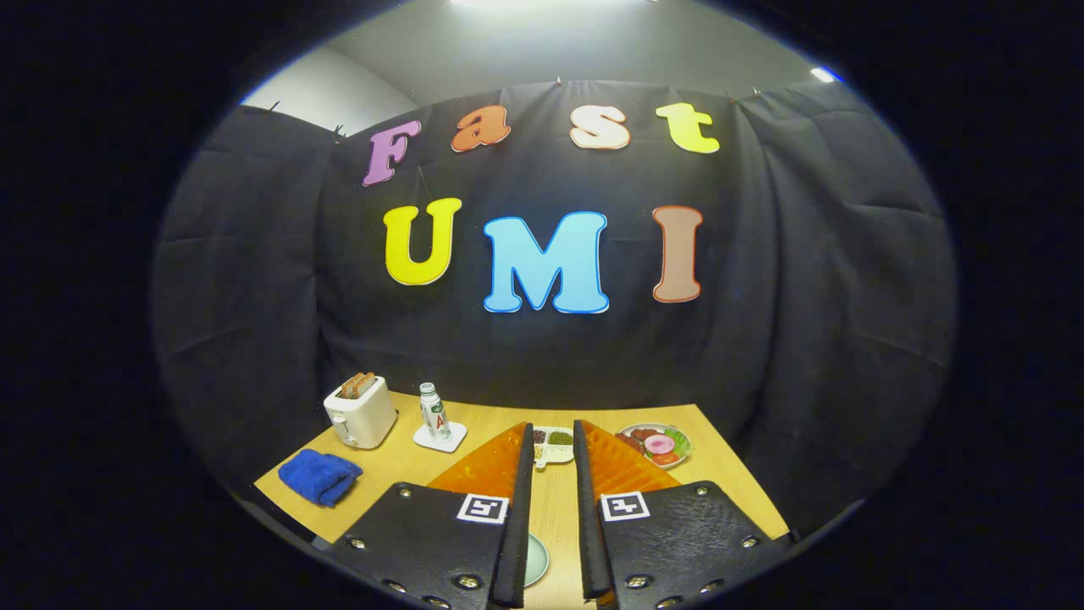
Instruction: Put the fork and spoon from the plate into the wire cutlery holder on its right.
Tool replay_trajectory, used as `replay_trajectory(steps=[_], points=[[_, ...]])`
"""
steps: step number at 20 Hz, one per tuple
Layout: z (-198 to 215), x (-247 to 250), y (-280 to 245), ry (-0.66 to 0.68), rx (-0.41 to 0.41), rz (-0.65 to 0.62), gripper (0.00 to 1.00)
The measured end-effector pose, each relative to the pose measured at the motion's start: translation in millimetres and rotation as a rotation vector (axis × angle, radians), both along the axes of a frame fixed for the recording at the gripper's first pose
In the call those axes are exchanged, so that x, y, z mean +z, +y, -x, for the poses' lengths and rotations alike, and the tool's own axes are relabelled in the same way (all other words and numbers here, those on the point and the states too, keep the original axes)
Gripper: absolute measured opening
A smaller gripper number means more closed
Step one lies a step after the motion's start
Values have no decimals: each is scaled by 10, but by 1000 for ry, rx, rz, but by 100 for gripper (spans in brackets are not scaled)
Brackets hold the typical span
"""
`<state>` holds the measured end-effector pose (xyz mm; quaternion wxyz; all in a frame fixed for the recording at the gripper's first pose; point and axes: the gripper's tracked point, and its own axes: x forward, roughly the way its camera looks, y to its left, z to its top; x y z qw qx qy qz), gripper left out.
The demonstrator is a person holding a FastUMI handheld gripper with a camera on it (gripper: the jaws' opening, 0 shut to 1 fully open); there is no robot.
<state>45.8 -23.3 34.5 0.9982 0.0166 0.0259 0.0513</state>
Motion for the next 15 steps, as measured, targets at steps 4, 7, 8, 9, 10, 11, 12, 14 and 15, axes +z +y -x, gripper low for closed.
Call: replay_trajectory(steps=[4,7,8,9,10,11,12,14,15], points=[[86,32,128,-45,7,5,99],[77,-1,183,-66,-6,3,98],[81,-40,196,-59,-14,8,98],[81,-65,202,-55,-17,25,98],[76,-47,220,-65,-15,44,98],[79,-10,240,-75,-16,49,98],[75,21,258,-82,-29,31,98],[89,88,297,-120,-52,13,98],[92,145,351,-145,-43,23,98]])
